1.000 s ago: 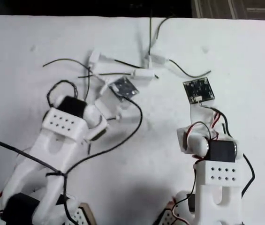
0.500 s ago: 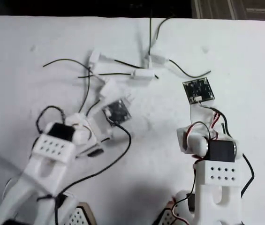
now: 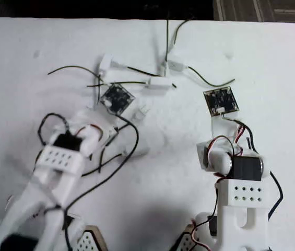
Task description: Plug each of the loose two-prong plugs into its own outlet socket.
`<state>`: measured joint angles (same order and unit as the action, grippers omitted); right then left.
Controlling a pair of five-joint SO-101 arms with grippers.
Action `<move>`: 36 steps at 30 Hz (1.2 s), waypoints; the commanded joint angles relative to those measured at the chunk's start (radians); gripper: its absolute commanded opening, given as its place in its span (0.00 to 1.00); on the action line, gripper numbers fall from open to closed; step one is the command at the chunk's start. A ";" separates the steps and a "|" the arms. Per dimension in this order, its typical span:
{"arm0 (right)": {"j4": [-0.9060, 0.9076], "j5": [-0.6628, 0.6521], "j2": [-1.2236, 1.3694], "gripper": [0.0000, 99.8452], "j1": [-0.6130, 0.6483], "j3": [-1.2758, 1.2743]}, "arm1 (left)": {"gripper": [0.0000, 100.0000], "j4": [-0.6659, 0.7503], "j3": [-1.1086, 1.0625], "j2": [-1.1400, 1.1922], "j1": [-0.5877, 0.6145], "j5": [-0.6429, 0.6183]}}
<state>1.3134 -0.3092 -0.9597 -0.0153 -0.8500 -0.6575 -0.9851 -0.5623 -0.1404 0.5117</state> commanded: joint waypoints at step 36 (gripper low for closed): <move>-0.018 -0.003 -0.019 0.31 0.007 -0.018 | 0.15 -0.364 0.068 -0.176 -0.213 0.086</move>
<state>1.3134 -0.3092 -0.9613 -0.0153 -0.8746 -0.9521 -0.9221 -0.5976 -0.3798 0.6007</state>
